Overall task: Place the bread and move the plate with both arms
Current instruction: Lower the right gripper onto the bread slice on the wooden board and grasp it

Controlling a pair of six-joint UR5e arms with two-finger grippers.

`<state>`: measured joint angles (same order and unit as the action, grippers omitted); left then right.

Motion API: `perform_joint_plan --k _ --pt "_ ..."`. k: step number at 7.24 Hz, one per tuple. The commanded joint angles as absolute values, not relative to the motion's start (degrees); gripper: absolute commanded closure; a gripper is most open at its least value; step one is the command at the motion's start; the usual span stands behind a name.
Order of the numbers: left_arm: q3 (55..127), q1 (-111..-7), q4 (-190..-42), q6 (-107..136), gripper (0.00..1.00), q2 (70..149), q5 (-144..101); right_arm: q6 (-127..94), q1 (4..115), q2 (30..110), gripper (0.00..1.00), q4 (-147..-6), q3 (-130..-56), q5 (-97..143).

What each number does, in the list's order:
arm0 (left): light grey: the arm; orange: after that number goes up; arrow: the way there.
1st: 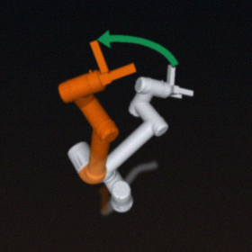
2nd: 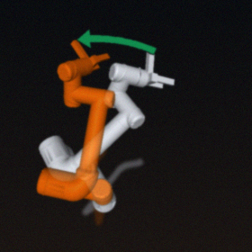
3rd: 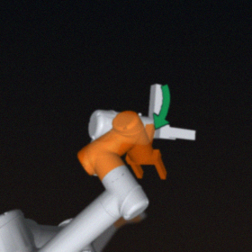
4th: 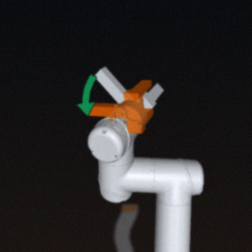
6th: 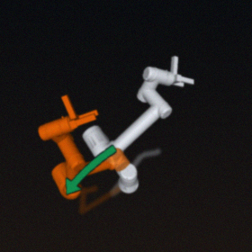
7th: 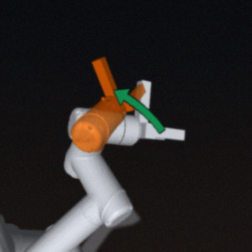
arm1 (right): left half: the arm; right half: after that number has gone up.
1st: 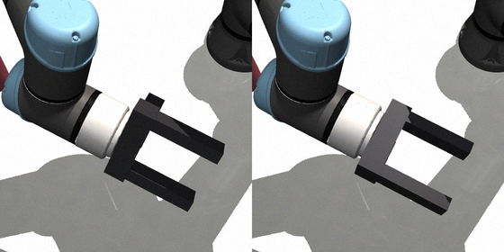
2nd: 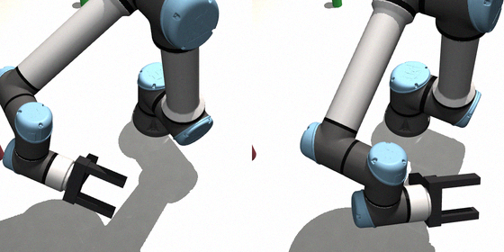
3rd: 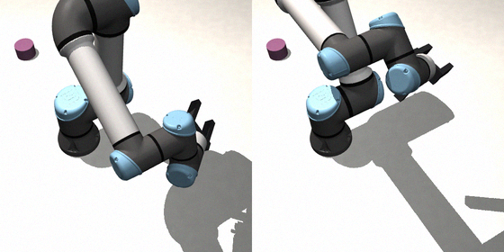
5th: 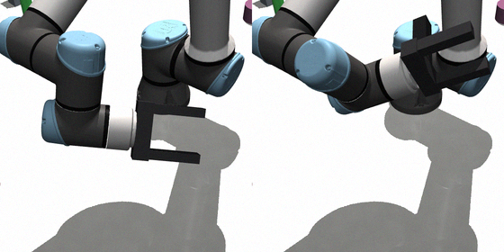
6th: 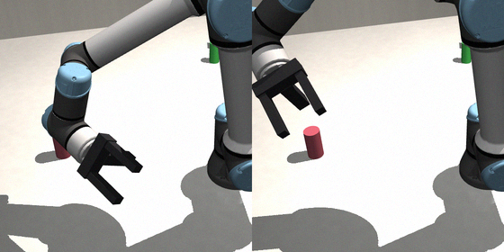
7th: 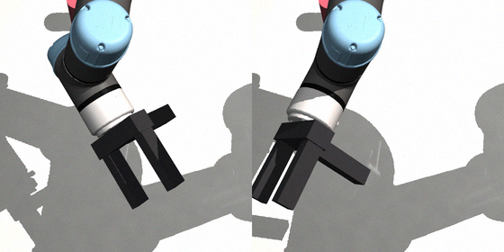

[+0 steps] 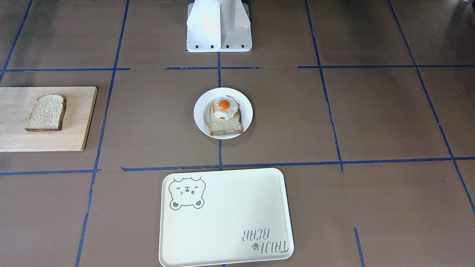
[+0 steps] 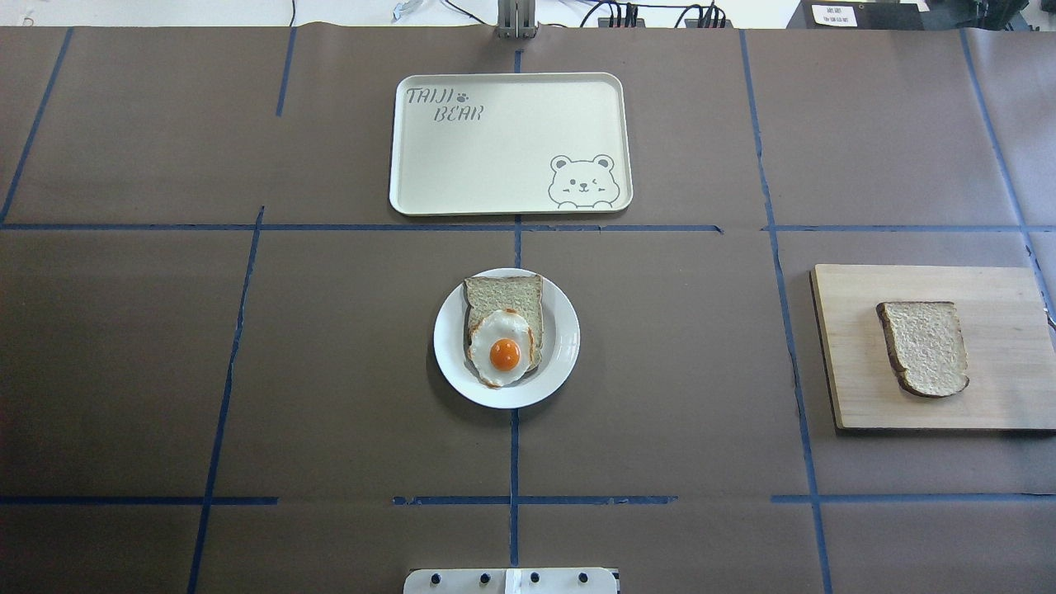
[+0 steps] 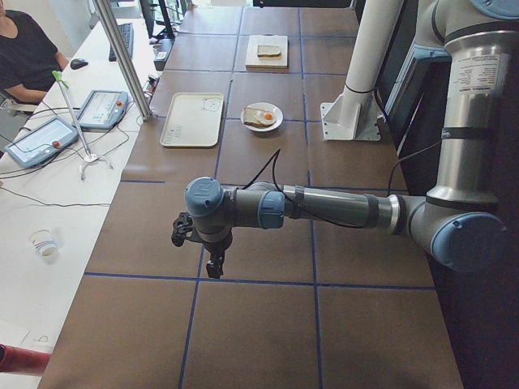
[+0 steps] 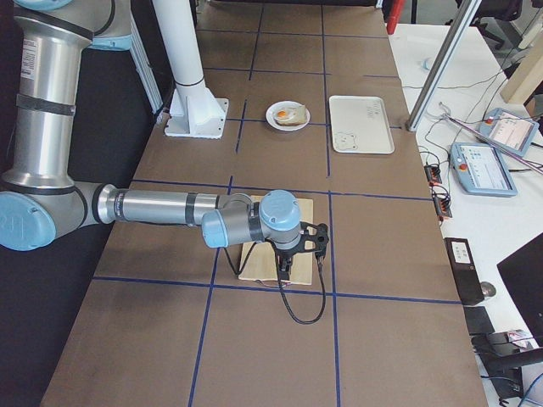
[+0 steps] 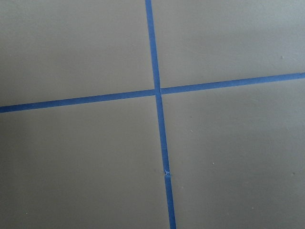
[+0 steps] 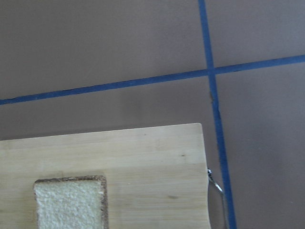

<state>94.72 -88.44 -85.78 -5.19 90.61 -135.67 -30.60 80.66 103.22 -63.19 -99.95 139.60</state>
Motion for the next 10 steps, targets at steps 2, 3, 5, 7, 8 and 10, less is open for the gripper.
perform_joint_plan --k 2,3,5,7,8,10 --pt "94.66 -88.07 -85.78 -5.27 0.00 90.62 -135.62 -44.16 69.72 104.94 0.00 -55.03 -99.93 135.19" --pt "94.75 -87.89 -85.87 -5.27 0.00 90.62 -135.79 -48.91 65.78 104.85 0.00 -50.67 -99.58 132.13" --pt "94.75 -87.89 -85.87 -5.27 0.00 90.88 -135.70 -52.73 60.31 103.54 0.00 -48.43 -98.45 129.29" --pt "94.75 -87.89 -85.78 -5.27 0.00 90.97 -135.70 -52.74 58.19 102.75 0.00 -48.34 -96.69 128.59" --pt "94.75 -87.89 -85.78 -5.27 0.00 91.05 -135.70 -52.82 57.14 101.87 0.00 -48.43 -96.59 127.97" --pt "94.66 -87.89 -85.87 -5.27 0.00 91.05 -135.70 -53.00 56.87 101.78 0.02 -48.34 -94.85 128.14"
